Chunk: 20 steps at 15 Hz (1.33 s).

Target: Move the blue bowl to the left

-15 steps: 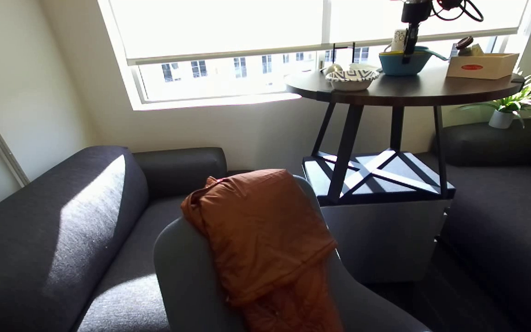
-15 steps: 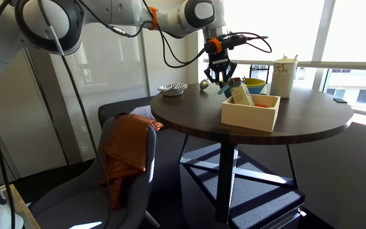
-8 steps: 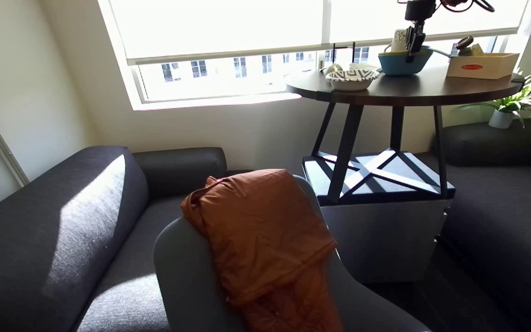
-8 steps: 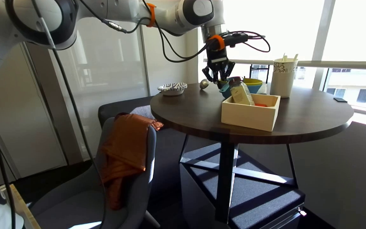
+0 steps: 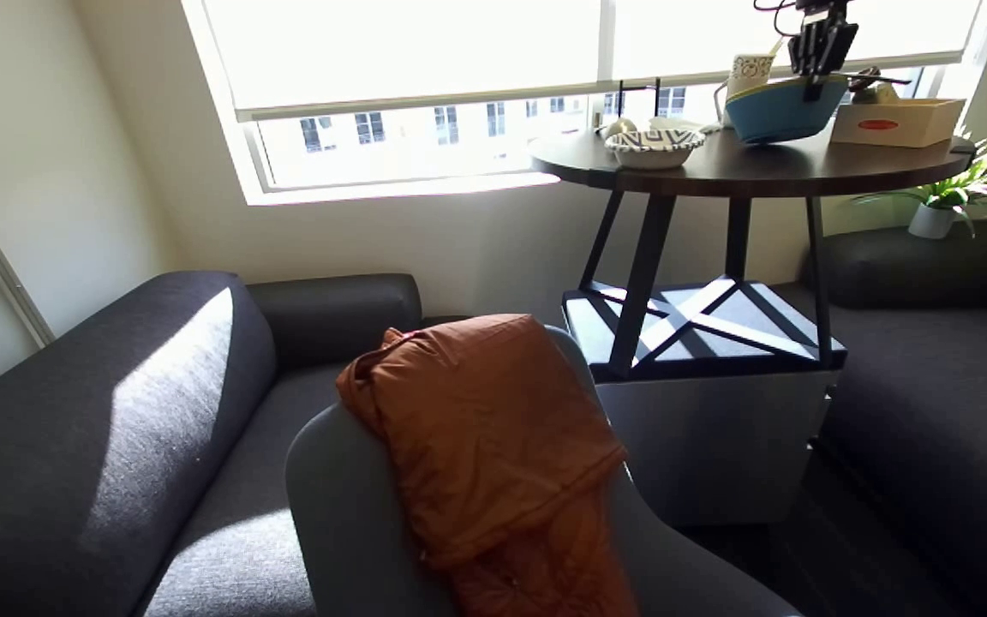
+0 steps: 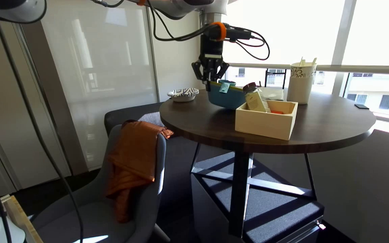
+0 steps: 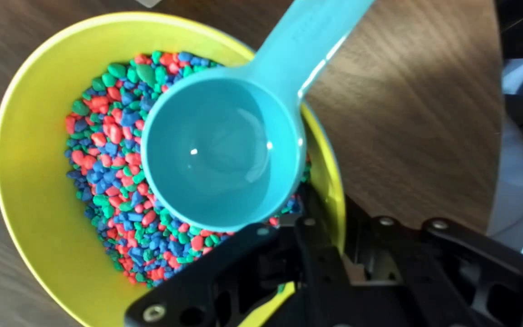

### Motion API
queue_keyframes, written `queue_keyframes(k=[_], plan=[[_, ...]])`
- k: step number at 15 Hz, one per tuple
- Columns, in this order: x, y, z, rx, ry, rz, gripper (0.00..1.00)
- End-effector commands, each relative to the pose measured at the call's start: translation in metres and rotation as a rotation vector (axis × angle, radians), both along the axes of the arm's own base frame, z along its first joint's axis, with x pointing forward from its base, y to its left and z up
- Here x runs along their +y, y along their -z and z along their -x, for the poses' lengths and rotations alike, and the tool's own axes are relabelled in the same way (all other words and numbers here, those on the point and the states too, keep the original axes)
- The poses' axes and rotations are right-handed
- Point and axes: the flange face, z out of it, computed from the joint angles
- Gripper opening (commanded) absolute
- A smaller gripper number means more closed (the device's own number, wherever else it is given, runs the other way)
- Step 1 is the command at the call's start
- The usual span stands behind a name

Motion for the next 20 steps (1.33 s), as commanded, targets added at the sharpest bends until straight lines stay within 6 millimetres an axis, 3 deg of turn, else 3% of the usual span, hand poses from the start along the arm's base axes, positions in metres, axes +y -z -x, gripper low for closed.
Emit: queue_keyframes(k=[1,5,14,17,20], plan=[[0.020,0.000,0.039,0.073,-0.038,-0.072,0.03],[0.044,-0.004,0.036,0.035,-0.008,-0.102,0.03],[0.106,0.000,0.005,-0.015,-0.056,-0.070,0.03],[0.109,0.005,0.002,-0.006,-0.070,-0.061,0.03],[0.099,0.010,0.000,-0.006,-0.051,-0.028,0.03]])
